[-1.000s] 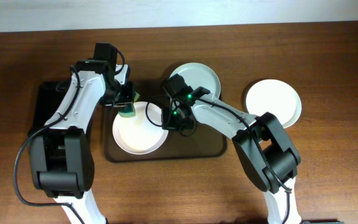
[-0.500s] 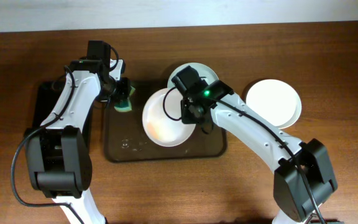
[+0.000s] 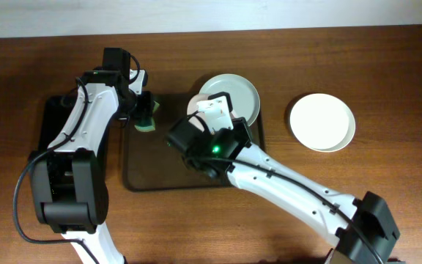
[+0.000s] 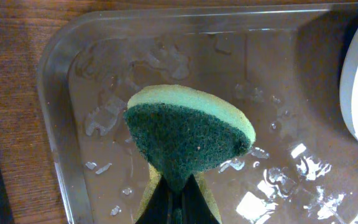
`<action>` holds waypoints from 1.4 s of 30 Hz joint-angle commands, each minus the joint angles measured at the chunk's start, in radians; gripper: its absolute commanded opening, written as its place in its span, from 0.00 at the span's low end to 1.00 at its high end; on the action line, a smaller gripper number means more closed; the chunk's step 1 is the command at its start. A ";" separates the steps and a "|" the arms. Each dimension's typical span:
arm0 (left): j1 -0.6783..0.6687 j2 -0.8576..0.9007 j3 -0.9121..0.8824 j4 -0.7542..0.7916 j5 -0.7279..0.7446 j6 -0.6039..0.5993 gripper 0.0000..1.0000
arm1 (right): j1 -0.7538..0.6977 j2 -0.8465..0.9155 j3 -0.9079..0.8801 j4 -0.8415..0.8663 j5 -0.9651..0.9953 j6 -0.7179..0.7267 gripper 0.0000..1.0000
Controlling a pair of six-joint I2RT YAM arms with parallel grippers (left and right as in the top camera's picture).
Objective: Clean dirty plates on tray and stack at the side
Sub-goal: 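Lift the plate with the right gripper and stack it on the first plate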
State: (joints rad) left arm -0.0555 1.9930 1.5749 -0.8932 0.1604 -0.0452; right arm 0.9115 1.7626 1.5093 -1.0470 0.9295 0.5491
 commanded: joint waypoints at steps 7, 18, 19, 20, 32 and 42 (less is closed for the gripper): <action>0.006 0.047 0.023 -0.001 0.028 0.015 0.01 | 0.123 -0.025 0.024 -0.005 0.412 0.009 0.04; 0.006 0.047 0.023 -0.001 0.028 0.015 0.01 | 0.098 -0.025 0.024 -0.026 0.177 0.130 0.04; 0.006 0.047 0.023 -0.001 0.028 0.015 0.01 | 0.074 -0.031 0.024 -0.040 0.117 0.148 0.04; 0.006 0.047 0.023 -0.001 0.028 0.015 0.01 | 0.028 -0.045 0.024 -0.051 0.016 0.147 0.04; 0.006 0.047 0.023 0.006 0.035 0.015 0.01 | -1.019 -0.186 -0.138 0.057 -0.745 0.022 0.04; 0.006 0.047 0.023 0.010 0.035 0.016 0.01 | -1.105 -0.001 -0.346 0.372 -0.754 0.005 0.04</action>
State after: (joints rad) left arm -0.0555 2.0369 1.5768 -0.8856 0.1799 -0.0452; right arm -0.1883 1.7355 1.1702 -0.6754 0.1741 0.5529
